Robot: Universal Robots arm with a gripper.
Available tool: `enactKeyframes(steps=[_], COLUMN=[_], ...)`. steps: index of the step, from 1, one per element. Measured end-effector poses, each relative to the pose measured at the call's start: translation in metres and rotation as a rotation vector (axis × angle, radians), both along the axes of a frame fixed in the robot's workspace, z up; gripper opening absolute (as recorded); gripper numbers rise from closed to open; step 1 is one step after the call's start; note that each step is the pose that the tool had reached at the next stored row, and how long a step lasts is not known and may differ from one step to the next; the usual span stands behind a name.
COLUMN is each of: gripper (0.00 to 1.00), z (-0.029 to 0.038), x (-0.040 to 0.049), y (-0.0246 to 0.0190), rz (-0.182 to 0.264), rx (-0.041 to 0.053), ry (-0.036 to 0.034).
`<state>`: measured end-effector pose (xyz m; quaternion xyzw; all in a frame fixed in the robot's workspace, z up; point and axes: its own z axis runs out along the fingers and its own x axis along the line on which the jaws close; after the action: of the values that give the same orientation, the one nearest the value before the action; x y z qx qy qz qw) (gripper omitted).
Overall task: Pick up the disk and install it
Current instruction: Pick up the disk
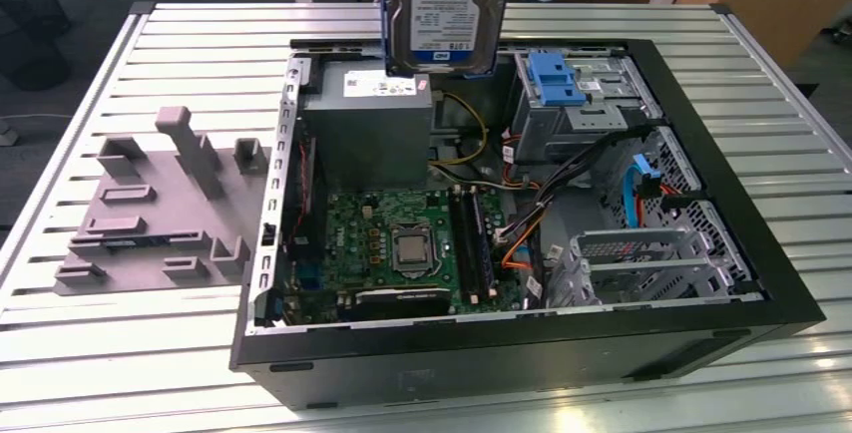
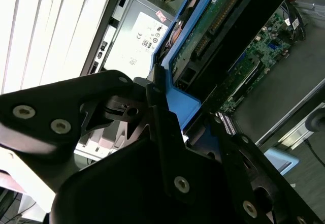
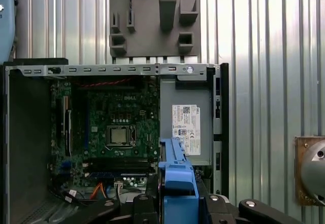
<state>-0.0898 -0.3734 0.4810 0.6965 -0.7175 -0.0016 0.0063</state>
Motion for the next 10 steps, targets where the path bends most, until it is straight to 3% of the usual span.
enactKeyframes(steps=[10], gripper=[0.36], z=[0.0], x=[0.0016], y=[-0.0006], rz=[0.0], rx=[-0.0005], ry=[0.0])
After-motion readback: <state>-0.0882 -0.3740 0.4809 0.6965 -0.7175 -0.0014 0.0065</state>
